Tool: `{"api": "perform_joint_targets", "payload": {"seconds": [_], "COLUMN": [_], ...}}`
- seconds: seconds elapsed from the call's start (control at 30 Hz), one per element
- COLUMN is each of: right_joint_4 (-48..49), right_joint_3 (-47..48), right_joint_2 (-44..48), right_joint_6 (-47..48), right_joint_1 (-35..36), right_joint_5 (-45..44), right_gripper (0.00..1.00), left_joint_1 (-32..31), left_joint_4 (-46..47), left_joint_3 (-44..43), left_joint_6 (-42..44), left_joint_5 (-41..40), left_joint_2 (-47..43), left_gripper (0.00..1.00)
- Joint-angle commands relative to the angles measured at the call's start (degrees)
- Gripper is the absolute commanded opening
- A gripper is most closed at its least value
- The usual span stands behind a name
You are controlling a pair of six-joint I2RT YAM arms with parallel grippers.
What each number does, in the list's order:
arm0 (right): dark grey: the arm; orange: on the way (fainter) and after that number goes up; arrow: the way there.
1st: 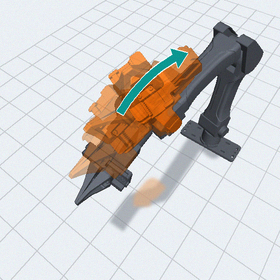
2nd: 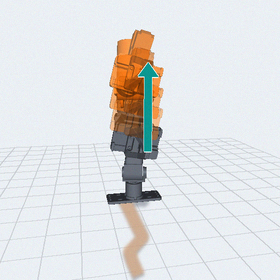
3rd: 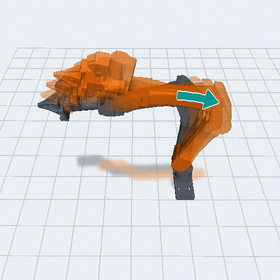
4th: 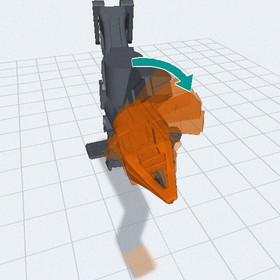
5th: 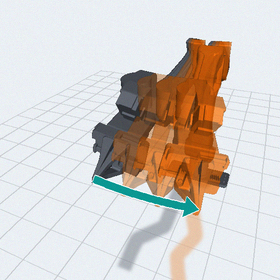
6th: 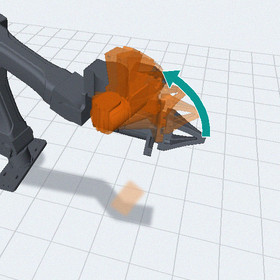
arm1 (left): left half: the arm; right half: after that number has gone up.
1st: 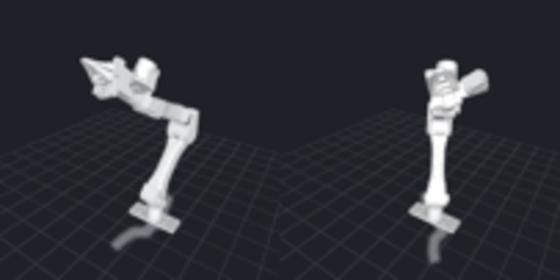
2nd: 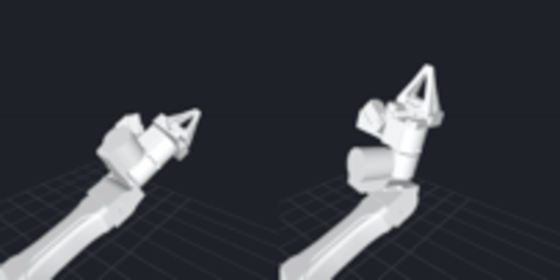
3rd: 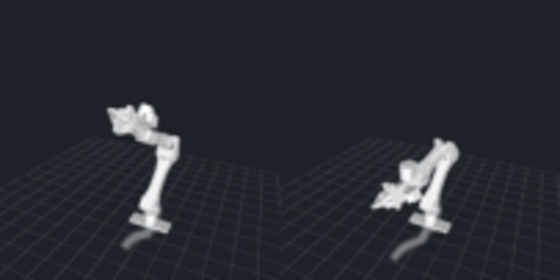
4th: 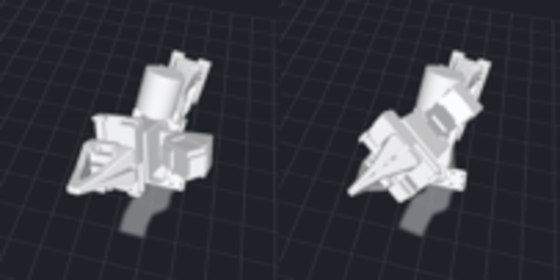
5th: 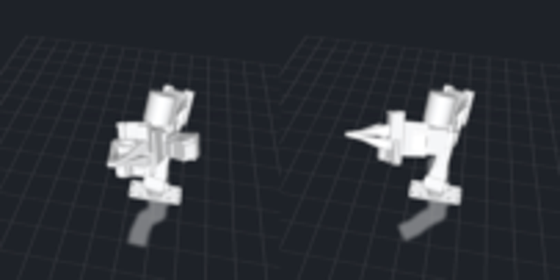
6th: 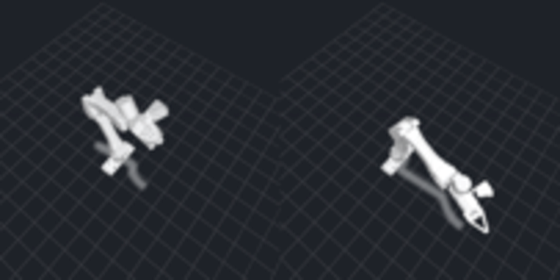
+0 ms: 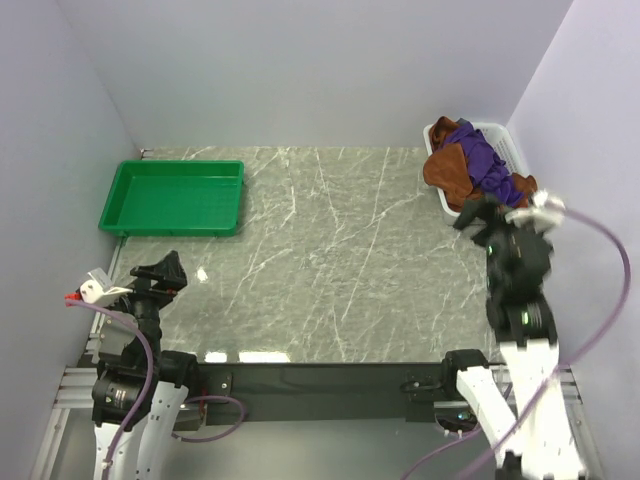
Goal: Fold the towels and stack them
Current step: Grab crumpled towel
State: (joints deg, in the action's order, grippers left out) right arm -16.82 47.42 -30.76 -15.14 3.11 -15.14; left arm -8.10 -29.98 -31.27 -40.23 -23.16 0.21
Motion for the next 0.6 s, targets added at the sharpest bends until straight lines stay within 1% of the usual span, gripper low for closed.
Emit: {"api": "perform_joint_targets", "payload": {"seconds": [0.0, 0.07, 0.1, 0.17, 0.2, 0.27, 0.3, 0.37, 0.4, 0.57], "right_joint_4": [-4.88, -8.3, -9.1, -10.07, -10.08, -9.64, -9.29, -8.67, -8.58, -8.31], "right_joint_3": [10.54, 15.66, 20.56, 24.98, 28.83, 33.24, 34.48, 36.77, 39.13, 44.94], "right_joint_2": [-14.96, -21.5, -27.71, -33.72, -39.23, -44.44, -49.17, -53.76, -57.96, -68.89], "right_joint_6": [-2.7, -4.89, -5.34, -5.96, -6.13, -7.01, -7.27, -8.32, -8.85, -14.9], "right_joint_1": [0.23, 0.23, 0.23, 0.23, 0.23, 0.23, 0.14, 0.05, 0.05, -0.3], "right_joint_5": [-2.44, -2.36, -2.18, -1.65, -1.56, -2.78, -3.05, -3.67, -3.76, -6.74], "right_gripper": [1.0, 1.0, 1.0, 1.0, 0.99, 0.97, 0.97, 0.95, 0.95, 0.89], "left_joint_1": [-0.34, -0.43, -0.51, -0.6, -0.69, -0.78, -0.87, -0.87, -0.87, -0.78], "left_joint_4": [-0.08, -0.96, -0.96, -0.52, -0.26, -0.17, -0.26, -0.26, -0.26, -0.17], "left_joint_3": [-1.6, -1.87, -1.87, -1.69, -1.52, -1.6, -1.6, -1.6, -1.6, -1.6], "left_joint_6": [-1.08, -1.69, -1.78, -1.43, -1.26, -0.99, -1.08, -1.08, -0.99, -0.82], "left_joint_5": [0.22, -1.18, -1.28, -1.19, -0.75, -0.57, -0.66, -0.75, -0.84, -0.66], "left_joint_2": [-8.56, -8.47, -8.56, -8.56, -8.56, -7.95, -7.68, -7.33, -7.07, -6.1], "left_gripper": [0.99, 0.99, 0.99, 0.99, 0.99, 0.99, 1.0, 0.99, 0.99, 0.99]}}
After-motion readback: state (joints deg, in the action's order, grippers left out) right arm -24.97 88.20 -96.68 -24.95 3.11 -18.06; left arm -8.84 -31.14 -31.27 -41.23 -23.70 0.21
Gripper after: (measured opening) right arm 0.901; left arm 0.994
